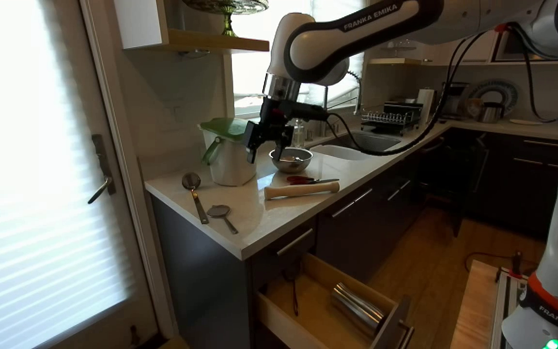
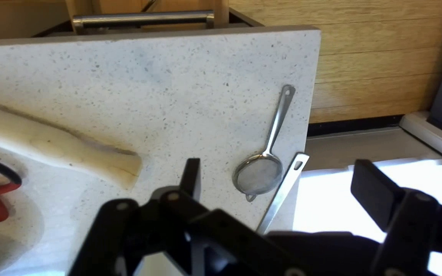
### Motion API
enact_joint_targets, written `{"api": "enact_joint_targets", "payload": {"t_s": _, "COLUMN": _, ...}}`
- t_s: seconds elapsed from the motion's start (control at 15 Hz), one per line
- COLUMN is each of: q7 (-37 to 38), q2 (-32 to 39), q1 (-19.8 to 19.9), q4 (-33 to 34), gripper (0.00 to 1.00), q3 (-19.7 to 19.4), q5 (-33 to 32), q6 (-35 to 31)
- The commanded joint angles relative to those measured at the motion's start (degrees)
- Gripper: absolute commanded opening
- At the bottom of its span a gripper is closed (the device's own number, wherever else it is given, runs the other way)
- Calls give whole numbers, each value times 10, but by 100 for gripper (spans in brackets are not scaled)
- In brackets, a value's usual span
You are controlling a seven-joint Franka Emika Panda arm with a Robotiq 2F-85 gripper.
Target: Pick up the strainer on the counter and put it in the open drawer
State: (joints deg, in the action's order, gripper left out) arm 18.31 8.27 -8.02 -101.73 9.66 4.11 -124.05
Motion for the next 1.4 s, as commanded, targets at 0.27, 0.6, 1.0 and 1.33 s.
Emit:
{"api": "enact_joint_targets", "payload": {"t_s": 0.27, "q7": 183, "q2": 104, "q1": -54, "q4": 45, "gripper": 100, "q3": -19, "q5": -18, "q6": -46}}
{"api": "enact_joint_targets", "payload": {"t_s": 0.6, "q7": 268, "q2": 169, "q1": -93, "q4": 104, "gripper": 100, "q3": -45, "q5": -71, "q6": -37}}
{"api": "enact_joint_targets", "payload": {"t_s": 1.0, "q7": 315, "q2": 238, "q1": -127, "q4": 175, "gripper": 100, "q3": -67, "q5": -119, "q6": -21}}
{"api": "enact_joint_targets", "payload": {"t_s": 1.33, "q7": 304, "q2": 286, "q1": -138, "q4": 222, "gripper": 100, "q3": -76, "q5": -126, "q6": -19}}
